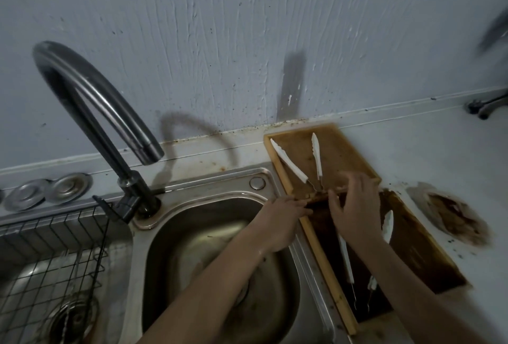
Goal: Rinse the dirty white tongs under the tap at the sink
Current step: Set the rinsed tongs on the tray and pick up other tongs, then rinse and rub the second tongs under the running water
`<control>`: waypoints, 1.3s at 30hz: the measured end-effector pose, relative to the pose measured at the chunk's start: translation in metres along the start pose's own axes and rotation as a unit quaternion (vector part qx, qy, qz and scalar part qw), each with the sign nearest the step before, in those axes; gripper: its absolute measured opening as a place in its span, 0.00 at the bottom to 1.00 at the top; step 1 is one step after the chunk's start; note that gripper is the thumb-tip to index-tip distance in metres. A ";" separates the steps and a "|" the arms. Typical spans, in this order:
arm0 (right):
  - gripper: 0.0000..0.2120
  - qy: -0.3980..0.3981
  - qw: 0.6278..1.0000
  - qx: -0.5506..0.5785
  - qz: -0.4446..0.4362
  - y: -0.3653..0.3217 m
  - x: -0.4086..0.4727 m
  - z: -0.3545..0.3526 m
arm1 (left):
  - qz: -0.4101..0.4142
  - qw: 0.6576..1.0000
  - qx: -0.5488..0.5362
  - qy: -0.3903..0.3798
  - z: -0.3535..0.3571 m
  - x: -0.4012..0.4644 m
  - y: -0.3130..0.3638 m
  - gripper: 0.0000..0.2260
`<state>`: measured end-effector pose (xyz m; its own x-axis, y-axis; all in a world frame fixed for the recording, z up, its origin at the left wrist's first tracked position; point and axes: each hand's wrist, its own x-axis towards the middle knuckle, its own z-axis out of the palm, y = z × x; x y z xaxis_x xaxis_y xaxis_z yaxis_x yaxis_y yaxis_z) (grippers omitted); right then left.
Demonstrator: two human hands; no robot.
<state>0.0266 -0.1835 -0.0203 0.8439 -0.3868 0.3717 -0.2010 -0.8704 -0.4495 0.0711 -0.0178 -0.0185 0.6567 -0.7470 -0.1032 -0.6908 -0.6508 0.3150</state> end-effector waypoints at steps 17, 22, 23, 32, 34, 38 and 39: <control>0.10 -0.083 0.983 -0.163 0.025 -0.009 -0.065 -0.027 | 0.005 1.000 -0.004 -0.011 -0.007 -0.036 0.027 0.23; 0.06 -0.014 0.996 0.029 -0.086 -0.037 -0.053 -0.044 | -0.036 0.992 -0.109 0.049 -0.039 -0.054 0.011 0.21; 0.05 -0.016 0.994 0.073 -0.082 -0.042 -0.050 -0.045 | -0.041 0.990 -0.114 0.066 -0.045 -0.058 0.008 0.21; 0.14 -0.322 0.690 0.613 0.211 -0.114 -0.043 -0.026 | -0.107 0.954 -0.079 0.269 -0.084 -0.130 -0.045 0.18; 0.13 -0.355 0.618 0.659 0.239 -0.123 -0.046 -0.015 | -0.138 0.930 -0.080 0.331 -0.085 -0.148 -0.060 0.17; 0.11 -0.387 0.592 0.657 0.262 -0.140 -0.053 0.007 | -0.225 0.844 -0.098 0.477 -0.077 -0.181 -0.088 0.18; 0.10 -0.385 0.592 0.658 0.262 -0.143 -0.053 0.010 | -0.249 0.816 -0.110 0.509 -0.075 -0.186 -0.092 0.18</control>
<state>0.0156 -0.0356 0.0165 0.9155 0.1949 -0.3519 -0.4016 0.4942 -0.7711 0.0356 0.1910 0.0422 0.8283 0.1762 0.5319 -0.2635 -0.7153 0.6473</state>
